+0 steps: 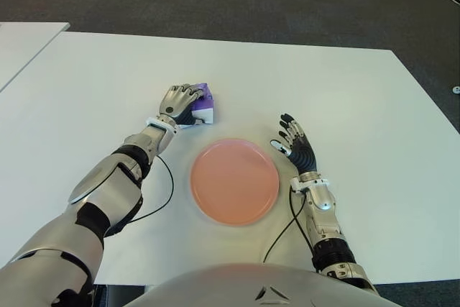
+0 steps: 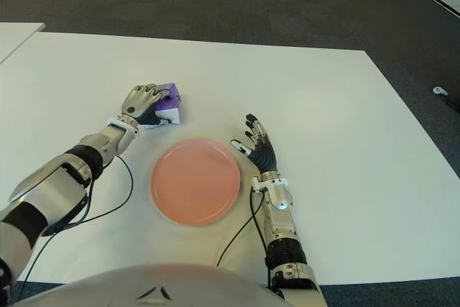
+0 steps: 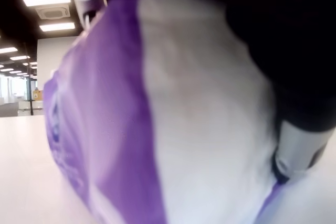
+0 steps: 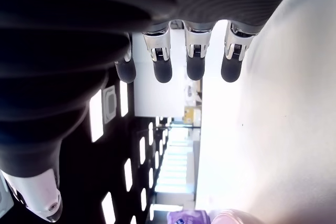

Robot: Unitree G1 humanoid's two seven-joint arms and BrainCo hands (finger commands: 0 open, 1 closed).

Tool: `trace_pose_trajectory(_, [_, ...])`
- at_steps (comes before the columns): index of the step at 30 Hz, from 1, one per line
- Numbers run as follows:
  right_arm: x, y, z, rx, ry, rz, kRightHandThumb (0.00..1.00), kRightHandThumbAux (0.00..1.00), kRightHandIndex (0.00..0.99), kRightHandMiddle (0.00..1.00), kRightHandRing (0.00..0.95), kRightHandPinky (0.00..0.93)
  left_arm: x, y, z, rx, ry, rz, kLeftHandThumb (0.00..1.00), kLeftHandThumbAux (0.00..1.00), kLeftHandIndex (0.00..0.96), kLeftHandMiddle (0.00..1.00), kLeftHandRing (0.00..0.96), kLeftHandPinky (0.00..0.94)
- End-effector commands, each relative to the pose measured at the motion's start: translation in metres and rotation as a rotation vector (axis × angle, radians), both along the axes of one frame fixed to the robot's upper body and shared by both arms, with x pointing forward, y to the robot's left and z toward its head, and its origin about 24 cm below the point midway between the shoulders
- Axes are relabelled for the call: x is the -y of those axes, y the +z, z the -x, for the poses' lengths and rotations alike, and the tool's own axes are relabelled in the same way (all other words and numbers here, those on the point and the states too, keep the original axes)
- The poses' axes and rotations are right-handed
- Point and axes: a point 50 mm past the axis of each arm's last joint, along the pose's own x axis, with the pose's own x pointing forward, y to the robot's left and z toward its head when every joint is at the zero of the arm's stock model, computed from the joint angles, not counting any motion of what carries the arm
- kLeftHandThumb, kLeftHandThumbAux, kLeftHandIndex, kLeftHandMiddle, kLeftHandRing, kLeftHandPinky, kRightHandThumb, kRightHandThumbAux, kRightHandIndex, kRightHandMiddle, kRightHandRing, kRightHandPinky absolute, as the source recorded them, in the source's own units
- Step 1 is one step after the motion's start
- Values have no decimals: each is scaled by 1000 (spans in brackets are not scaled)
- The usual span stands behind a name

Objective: Put the tissue paper into the plate.

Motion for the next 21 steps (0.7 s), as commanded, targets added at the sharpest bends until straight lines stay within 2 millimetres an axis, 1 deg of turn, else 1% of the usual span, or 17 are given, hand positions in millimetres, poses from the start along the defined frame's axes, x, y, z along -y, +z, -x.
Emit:
trace_pose_trajectory(1, [9,-58,44,-329,-43,-18,0,667,0,0,0,0,-12,-45,32,-214,22,-103,701,710,435,730,718,717])
trace_pose_trajectory(8, [6,-56,44,-325,-32,-17,0,680,0,0,0,0,-12,-45,33,-207,19,-88,699,710,436,739,725,719])
trace_pose_trajectory(21, [6,-54,44,-323,-30,-6,3,651,0,0,0,0,-14,-47,37,-177,5,-95,699,709,437,747,737,740])
